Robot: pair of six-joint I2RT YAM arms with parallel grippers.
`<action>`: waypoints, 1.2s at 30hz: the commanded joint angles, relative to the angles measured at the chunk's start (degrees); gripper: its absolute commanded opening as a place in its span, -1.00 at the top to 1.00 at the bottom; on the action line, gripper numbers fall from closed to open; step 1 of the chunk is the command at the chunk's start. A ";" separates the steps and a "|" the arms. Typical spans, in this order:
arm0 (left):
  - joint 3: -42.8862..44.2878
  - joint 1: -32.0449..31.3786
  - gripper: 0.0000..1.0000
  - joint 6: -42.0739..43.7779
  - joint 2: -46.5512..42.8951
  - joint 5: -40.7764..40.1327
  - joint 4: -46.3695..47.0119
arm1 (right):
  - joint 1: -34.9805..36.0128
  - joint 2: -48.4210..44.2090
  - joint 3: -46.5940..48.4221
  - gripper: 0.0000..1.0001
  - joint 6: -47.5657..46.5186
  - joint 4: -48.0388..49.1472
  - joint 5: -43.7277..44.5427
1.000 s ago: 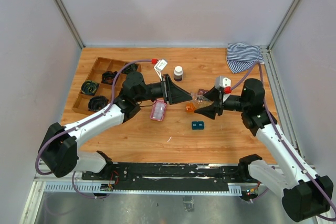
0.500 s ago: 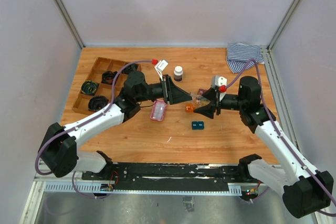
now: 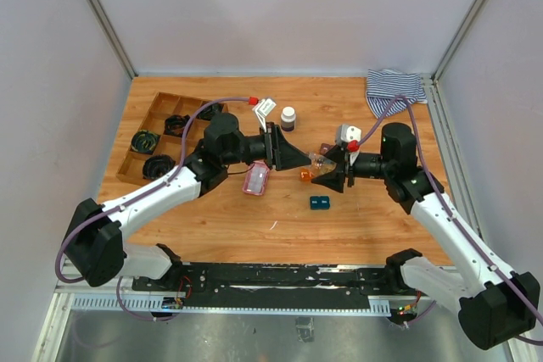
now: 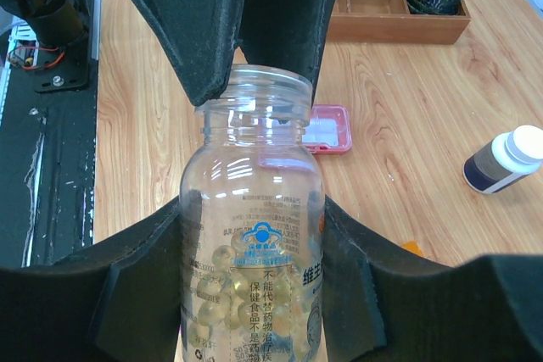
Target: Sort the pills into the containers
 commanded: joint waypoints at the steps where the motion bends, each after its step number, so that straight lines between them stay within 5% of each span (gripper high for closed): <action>1: 2.19 -0.75 0.59 1.79 -0.74 0.27 -2.43 | 1.74 0.52 2.66 0.99 -2.34 -1.26 1.50; 17: 4.43 -3.23 0.60 6.54 -0.06 -2.93 -9.97 | 2.12 0.91 1.93 0.99 0.72 1.20 0.78; 30: 3.72 -3.30 0.63 9.62 0.86 3.33 -11.12 | 1.42 -0.01 -0.06 0.99 5.32 6.50 -5.44; 36: 3.08 -3.30 0.63 17.98 1.70 5.81 -10.55 | 0.38 -0.25 -1.68 0.99 9.57 11.15 -8.12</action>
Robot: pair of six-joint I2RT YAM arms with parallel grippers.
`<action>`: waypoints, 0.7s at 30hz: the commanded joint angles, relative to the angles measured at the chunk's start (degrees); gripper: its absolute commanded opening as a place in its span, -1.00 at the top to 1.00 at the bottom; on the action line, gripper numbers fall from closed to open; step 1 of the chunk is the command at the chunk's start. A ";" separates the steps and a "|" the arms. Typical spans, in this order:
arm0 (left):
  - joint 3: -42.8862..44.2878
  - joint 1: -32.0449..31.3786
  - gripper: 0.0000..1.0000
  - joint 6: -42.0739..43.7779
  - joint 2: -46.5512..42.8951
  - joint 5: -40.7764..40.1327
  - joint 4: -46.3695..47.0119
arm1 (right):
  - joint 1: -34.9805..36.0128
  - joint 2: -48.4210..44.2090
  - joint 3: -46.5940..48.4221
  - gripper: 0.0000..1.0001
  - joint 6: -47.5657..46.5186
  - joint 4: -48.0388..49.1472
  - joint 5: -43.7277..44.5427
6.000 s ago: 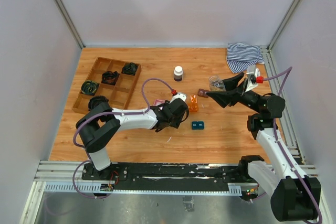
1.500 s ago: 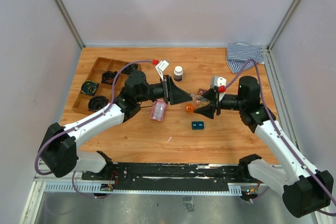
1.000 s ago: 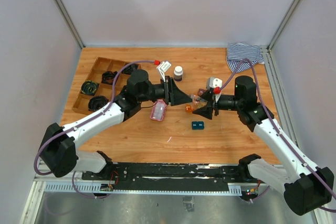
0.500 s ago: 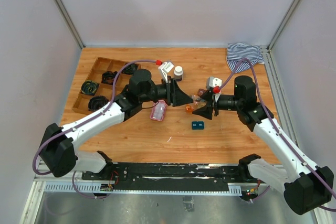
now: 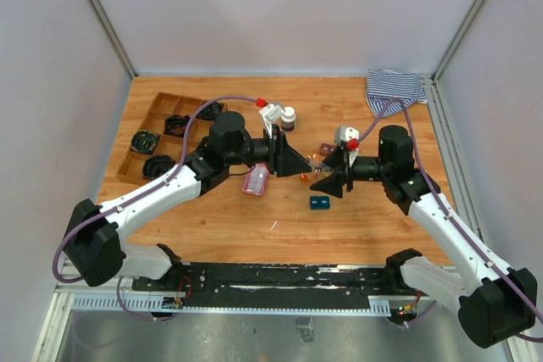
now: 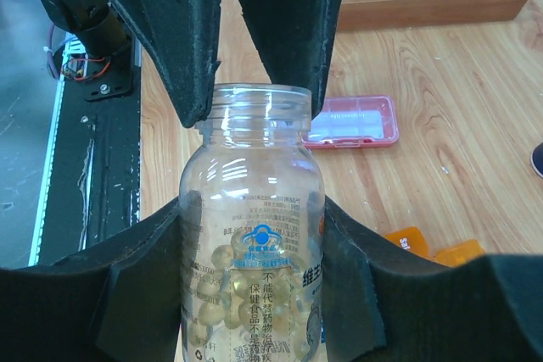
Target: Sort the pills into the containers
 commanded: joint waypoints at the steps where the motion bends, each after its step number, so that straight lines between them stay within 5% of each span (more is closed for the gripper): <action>1: 0.46 -1.53 0.63 9.47 2.04 5.48 -2.06 | -0.14 -0.99 0.09 0.99 3.85 10.56 -5.63; 10: 4.00 -0.60 0.43 34.18 5.90 13.18 -8.19 | -0.30 -0.75 -0.36 0.99 3.73 11.12 -6.25; 15: 8.72 0.64 0.39 38.25 8.98 16.05 -13.27 | -0.57 -0.80 -0.46 0.99 3.53 11.12 -6.33; 21: 8.64 0.75 -0.01 35.05 8.02 14.86 -11.68 | -0.66 -0.97 -0.47 0.99 3.25 11.05 -6.43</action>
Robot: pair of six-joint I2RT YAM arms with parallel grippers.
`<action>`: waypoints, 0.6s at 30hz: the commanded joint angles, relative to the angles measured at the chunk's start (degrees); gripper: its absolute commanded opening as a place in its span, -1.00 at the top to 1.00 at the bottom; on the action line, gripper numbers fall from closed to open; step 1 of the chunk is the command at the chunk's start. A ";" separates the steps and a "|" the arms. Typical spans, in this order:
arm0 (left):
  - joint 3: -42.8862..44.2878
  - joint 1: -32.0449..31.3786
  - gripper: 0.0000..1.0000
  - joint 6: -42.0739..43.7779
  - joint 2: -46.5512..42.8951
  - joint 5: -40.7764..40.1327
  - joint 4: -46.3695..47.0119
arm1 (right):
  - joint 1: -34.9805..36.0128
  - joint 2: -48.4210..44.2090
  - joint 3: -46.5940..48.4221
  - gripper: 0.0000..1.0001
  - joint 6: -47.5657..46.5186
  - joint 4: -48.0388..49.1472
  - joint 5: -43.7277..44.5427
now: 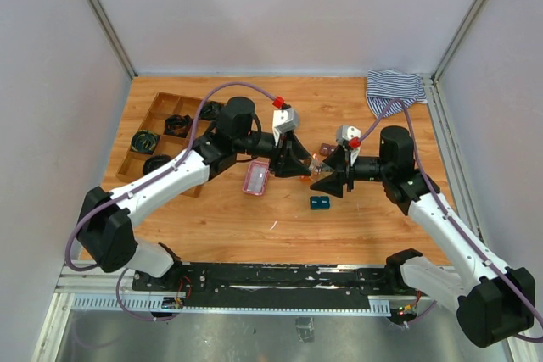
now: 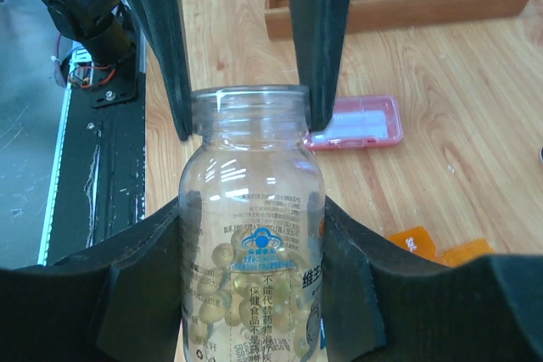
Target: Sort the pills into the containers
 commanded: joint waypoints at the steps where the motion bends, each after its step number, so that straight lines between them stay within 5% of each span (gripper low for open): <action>1: -0.32 -1.13 -0.06 0.79 1.10 -0.80 -3.11 | 0.69 -1.06 1.10 0.99 0.58 8.61 -4.96; 12: -7.29 -0.95 -0.82 -2.66 -8.81 -6.35 4.38 | 0.34 -0.88 1.11 0.99 0.42 8.50 -4.98; 18: -13.32 -0.82 -0.96 -6.08 -14.05 -7.63 7.71 | 0.22 -0.77 1.15 0.99 -0.11 8.14 -5.09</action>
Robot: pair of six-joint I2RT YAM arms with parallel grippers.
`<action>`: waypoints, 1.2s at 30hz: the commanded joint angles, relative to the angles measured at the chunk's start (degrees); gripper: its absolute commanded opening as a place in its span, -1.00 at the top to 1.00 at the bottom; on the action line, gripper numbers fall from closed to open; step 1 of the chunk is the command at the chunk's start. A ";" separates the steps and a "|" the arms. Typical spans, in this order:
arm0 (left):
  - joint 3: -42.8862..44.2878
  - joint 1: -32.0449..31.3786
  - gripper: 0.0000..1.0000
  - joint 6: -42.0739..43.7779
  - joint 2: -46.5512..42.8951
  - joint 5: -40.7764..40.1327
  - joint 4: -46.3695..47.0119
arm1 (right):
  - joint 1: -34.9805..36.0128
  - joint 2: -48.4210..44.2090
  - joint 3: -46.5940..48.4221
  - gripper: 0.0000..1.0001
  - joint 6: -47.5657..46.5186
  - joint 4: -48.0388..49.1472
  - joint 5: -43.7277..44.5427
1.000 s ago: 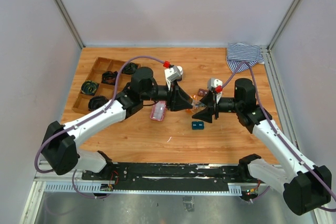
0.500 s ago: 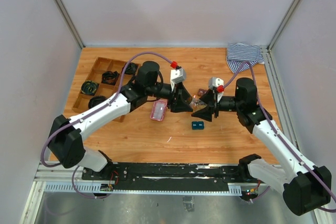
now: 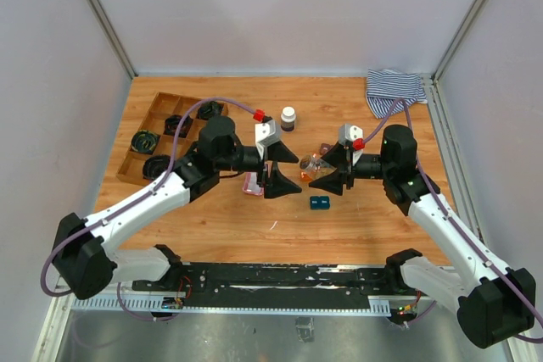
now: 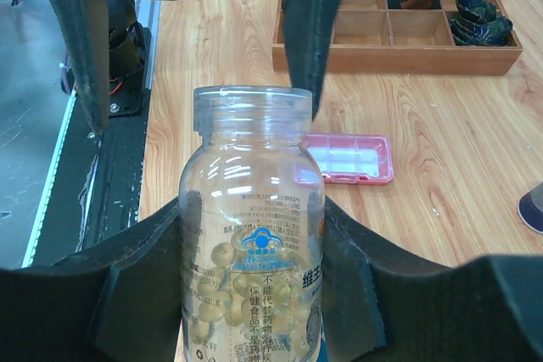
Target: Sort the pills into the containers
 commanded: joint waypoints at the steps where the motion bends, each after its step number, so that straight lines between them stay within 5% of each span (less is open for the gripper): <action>1: -5.01 0.22 -0.97 -4.84 -4.43 -1.78 7.00 | 0.02 -0.68 1.20 0.99 -0.54 1.59 -1.59; 11: -16.76 2.03 -0.98 -32.41 -17.23 -18.21 24.94 | -0.39 -0.34 1.07 0.99 -1.28 1.31 -1.74; 15: -17.93 1.84 -0.71 -41.40 -19.02 -25.90 25.22 | -0.47 -0.14 1.08 0.99 -1.50 1.10 -1.52; 25: -7.74 -8.34 -0.64 -34.61 -14.25 -42.67 9.36 | -0.45 0.35 1.13 0.99 -2.03 0.69 -1.15; 36: -3.20 -9.83 -0.36 -33.31 -8.19 -40.06 6.68 | -0.47 0.37 1.20 0.99 -2.04 0.55 -1.16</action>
